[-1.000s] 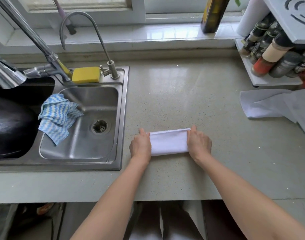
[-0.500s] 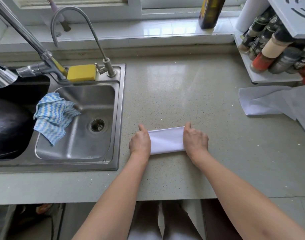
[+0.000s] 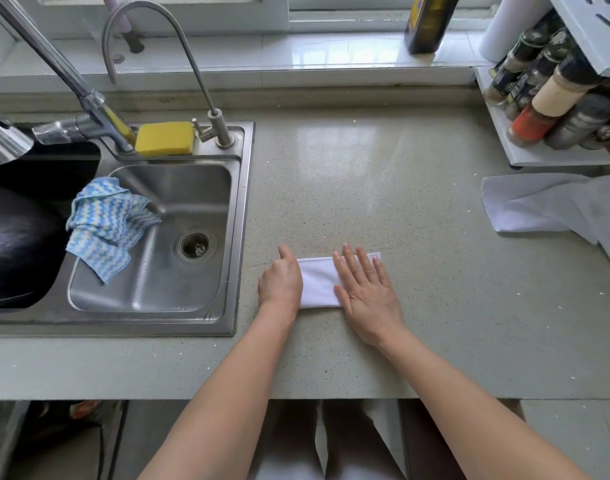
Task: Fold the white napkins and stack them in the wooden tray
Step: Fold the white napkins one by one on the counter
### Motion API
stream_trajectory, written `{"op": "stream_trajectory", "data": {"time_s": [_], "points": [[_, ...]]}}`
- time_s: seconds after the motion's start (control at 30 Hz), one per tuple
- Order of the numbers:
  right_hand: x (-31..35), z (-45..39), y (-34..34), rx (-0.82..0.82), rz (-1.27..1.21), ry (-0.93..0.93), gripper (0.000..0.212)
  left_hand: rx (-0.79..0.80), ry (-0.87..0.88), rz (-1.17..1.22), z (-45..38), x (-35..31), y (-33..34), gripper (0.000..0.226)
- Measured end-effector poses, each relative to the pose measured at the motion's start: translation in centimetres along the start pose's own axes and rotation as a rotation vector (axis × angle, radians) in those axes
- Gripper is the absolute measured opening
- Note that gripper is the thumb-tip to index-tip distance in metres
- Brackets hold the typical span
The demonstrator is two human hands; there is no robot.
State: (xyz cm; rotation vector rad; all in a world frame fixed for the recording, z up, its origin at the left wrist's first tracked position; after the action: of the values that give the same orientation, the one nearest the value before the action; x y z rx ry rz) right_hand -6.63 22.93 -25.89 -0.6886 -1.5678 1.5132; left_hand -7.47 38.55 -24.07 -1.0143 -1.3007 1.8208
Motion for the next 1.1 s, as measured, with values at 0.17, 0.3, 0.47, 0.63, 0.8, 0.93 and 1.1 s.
{"op": "stream_trajectory", "data": {"time_s": [0.17,0.3,0.47,0.63,0.8,0.93,1.1], "points": [[-0.6,0.1,0.7,-0.018,0.008,0.013,0.057,-0.187,0.111,-0.116,0.7,-0.4,-1.0,0.032],[-0.6,0.2,0.9,-0.009,0.004,0.011,0.056,-0.194,0.509,-0.007,2.8,-2.7,0.4,0.056],[-0.9,0.1,1.0,-0.008,-0.006,-0.015,0.056,0.007,0.539,-0.112,3.3,-1.2,4.2,0.058],[-2.7,0.5,0.4,0.010,-0.054,0.036,0.057,-0.018,0.470,-0.114,3.5,0.3,3.3,0.061],[-4.4,0.2,-1.8,0.049,-0.026,0.030,0.056,0.002,0.431,-0.162,3.1,0.9,0.8,0.059],[-2.9,-1.9,-4.2,-0.024,0.087,-0.035,0.037,-0.070,0.310,-0.133,1.5,-1.3,-1.8,0.027],[-2.5,-4.3,-5.2,0.091,0.089,-0.010,0.023,0.050,0.158,-0.096,-0.9,-1.8,-2.5,0.019]]}}
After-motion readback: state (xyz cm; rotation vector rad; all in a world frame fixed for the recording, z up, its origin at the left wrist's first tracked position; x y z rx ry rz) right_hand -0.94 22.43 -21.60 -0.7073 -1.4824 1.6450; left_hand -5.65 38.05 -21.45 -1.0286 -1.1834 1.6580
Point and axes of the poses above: each hand's wrist, its own z-axis away from the middle knuckle, its own y-axis out of the palm, x = y × z, the point moved 5 cm from there along -z, towards the middle knuckle, and after that the axes turned 8 degrees about -x, right-handed, at the moved point
